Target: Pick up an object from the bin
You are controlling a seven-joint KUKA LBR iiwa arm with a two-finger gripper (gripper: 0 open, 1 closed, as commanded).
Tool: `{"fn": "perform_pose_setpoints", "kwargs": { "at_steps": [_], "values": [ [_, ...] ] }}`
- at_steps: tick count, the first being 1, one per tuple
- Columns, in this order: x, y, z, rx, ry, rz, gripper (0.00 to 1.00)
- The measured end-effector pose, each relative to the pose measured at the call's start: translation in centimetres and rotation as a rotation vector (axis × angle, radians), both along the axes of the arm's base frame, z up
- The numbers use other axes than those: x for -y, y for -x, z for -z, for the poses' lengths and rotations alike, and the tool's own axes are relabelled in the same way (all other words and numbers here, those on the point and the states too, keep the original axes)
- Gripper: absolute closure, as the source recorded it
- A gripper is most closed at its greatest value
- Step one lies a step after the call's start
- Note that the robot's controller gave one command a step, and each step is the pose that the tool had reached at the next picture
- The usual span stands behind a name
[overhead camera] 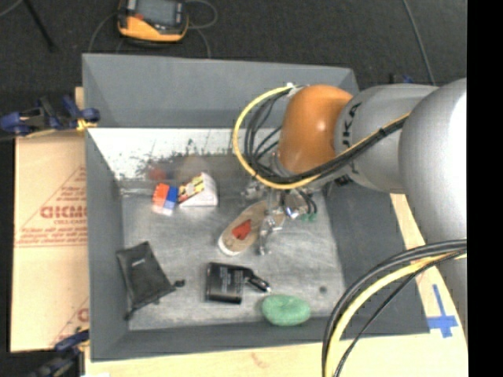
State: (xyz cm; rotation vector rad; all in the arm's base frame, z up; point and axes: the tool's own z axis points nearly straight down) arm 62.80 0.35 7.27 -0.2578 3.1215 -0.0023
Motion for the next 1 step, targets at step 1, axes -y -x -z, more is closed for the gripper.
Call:
{"fn": "perform_pose_setpoints", "kwargs": {
  "at_steps": [1],
  "values": [
    [-1.37,-1.09,-0.24,0.008,0.005,-0.194,1.0]
  ]
}}
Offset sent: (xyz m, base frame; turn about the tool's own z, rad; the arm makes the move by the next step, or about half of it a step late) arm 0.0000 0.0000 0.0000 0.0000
